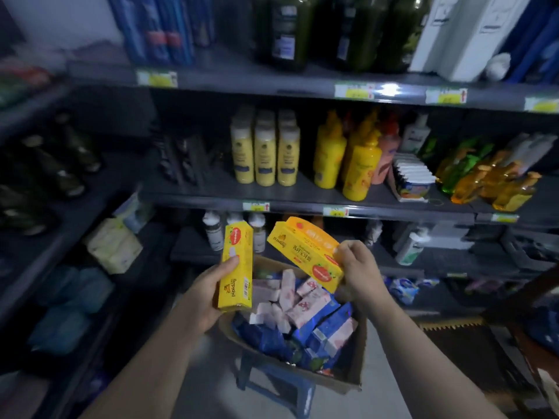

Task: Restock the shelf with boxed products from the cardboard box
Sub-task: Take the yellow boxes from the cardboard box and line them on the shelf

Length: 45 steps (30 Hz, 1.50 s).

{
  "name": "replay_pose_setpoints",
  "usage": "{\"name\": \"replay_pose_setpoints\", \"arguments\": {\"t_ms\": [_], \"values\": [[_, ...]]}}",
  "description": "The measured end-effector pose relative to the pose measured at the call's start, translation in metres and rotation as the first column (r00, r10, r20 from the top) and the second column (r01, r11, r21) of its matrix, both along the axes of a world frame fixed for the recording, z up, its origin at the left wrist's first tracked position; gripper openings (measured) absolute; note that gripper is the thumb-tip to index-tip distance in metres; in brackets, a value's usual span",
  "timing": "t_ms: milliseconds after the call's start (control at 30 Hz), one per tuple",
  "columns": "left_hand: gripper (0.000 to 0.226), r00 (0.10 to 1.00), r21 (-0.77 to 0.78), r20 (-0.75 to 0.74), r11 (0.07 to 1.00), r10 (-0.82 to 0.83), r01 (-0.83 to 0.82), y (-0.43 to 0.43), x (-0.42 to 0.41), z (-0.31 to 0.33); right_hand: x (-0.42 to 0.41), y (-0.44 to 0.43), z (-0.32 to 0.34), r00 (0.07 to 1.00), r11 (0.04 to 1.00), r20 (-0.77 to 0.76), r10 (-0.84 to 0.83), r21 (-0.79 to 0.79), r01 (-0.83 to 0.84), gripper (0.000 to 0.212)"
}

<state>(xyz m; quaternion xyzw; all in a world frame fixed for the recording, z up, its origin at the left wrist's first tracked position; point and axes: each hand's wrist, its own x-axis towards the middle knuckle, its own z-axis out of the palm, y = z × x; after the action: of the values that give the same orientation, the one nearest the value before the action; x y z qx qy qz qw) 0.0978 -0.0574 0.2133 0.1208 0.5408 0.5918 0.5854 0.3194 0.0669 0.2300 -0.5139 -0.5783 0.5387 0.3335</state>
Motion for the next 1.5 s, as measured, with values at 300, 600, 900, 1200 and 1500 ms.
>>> {"name": "replay_pose_setpoints", "arguments": {"t_ms": [300,600,900,1200,1500], "values": [[0.06,0.912,0.092,-0.169,0.927,0.374,-0.363,-0.129,-0.075,0.053,-0.123,-0.077,0.035,0.869,0.867,-0.065,0.49,-0.066,-0.494,0.018],[0.046,0.799,0.15,-0.134,0.809,0.586,-0.569,-0.314,-0.118,0.08,-0.227,-0.227,0.06,0.678,0.635,-0.261,0.687,-0.238,-0.735,0.016],[0.052,0.593,0.229,-0.219,0.632,0.775,-0.741,-0.489,-0.138,0.115,-0.3,-0.377,0.094,0.381,0.351,-0.321,0.867,-0.15,-0.924,0.077],[0.05,0.341,0.416,-0.252,0.419,0.906,-0.807,-0.63,-0.142,0.172,-0.363,-0.497,0.148,0.207,0.253,-0.393,0.896,0.068,-0.965,0.044],[0.037,0.081,0.393,-0.246,0.176,0.966,-0.902,-0.744,-0.141,0.197,-0.443,-0.623,0.178,-0.004,0.061,-0.388,0.922,0.156,-0.986,0.036]]}}
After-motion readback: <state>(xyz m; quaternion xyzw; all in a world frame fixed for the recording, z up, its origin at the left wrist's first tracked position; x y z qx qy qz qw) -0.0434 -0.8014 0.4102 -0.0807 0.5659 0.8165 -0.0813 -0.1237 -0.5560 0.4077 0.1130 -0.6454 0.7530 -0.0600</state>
